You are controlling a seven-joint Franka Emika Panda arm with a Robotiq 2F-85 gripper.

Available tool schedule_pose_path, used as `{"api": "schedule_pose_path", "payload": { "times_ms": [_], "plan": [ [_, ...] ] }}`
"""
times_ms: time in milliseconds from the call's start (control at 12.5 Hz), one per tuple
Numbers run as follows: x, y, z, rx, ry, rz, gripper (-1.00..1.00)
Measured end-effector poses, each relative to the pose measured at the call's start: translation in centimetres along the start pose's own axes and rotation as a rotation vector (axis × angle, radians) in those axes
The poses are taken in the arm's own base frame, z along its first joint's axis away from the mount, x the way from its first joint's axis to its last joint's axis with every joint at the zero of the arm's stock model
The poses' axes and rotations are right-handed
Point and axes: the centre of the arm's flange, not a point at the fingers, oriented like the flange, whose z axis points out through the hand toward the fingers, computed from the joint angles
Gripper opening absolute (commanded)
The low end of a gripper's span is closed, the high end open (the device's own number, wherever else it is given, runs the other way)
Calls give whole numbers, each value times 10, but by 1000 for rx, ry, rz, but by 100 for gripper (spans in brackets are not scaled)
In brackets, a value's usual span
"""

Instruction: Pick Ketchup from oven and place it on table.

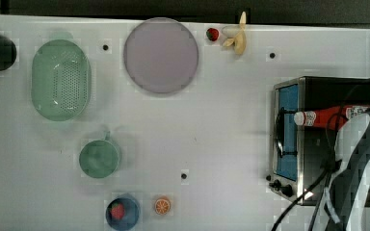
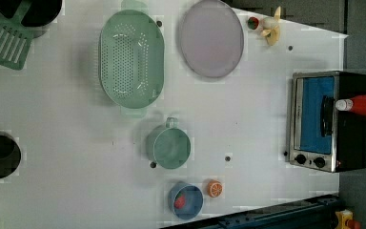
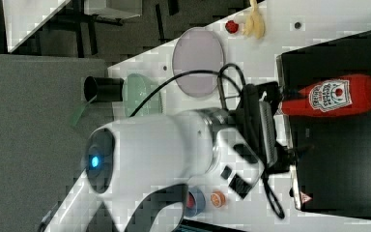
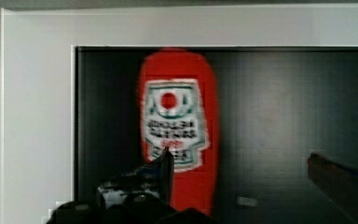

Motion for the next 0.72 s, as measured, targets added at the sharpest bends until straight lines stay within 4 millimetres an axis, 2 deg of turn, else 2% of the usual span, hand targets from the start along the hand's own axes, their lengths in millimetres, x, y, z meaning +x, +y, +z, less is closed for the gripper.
{"api": "schedule_pose_path", "payload": {
  "times_ms": [240, 480, 640, 720],
  "plan": [
    [-8, -18, 46, 1, -41, 41, 100],
    [-21, -23, 98, -69, -33, 26, 100],
    [-28, -20, 119, -92, -51, 27, 100],
    [-26, -21, 123, -86, -49, 35, 100]
  ]
}}
